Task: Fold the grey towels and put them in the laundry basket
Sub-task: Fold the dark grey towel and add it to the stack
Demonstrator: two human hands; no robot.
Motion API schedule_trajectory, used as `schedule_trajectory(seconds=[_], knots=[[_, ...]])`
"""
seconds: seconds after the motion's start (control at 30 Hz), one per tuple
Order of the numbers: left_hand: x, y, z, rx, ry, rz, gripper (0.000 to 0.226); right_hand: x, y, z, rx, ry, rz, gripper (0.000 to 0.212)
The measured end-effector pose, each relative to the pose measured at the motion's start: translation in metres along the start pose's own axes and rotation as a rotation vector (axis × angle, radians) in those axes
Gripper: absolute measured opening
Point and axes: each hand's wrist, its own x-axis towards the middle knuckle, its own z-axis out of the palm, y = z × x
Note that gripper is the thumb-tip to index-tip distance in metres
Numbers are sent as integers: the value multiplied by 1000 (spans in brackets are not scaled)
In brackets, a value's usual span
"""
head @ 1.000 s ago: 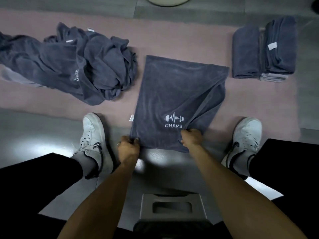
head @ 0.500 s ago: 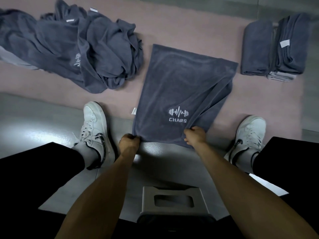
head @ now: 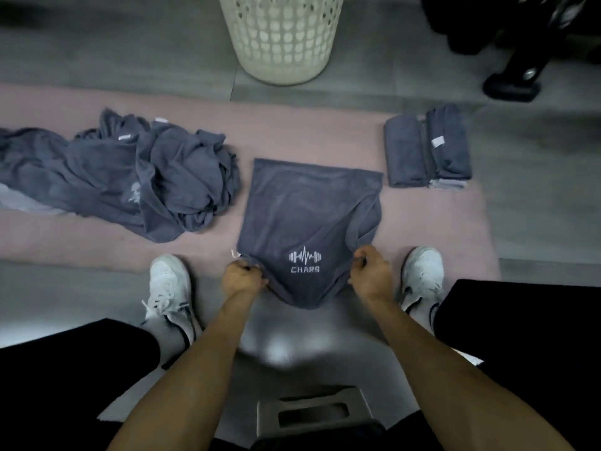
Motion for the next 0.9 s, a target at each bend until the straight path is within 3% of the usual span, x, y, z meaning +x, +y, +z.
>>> schedule_trajectory(seconds=[0.1, 0.23, 0.4, 0.5, 0.73, 0.9], knots=[[-16, 61, -2, -83, -63, 142, 23, 15, -34, -40, 34, 56, -57, 19], [-54, 142, -20, -80, -170, 287, 11, 16, -85, -94, 97, 117, -201, 31], [-113, 215, -50, -398, -151, 612, 6, 1, -131, -148, 259, 414, -432, 17], [-135, 227, -61, -367, -196, 580, 18, -4, -141, -172, 236, 469, -396, 15], [-167, 250, -75, -699, -210, 780, 8, -18, -174, -197, 422, 657, -579, 14], [-130, 267, -49, -531, -129, 605, 12, 17, -183, -189, 262, 528, -335, 13]])
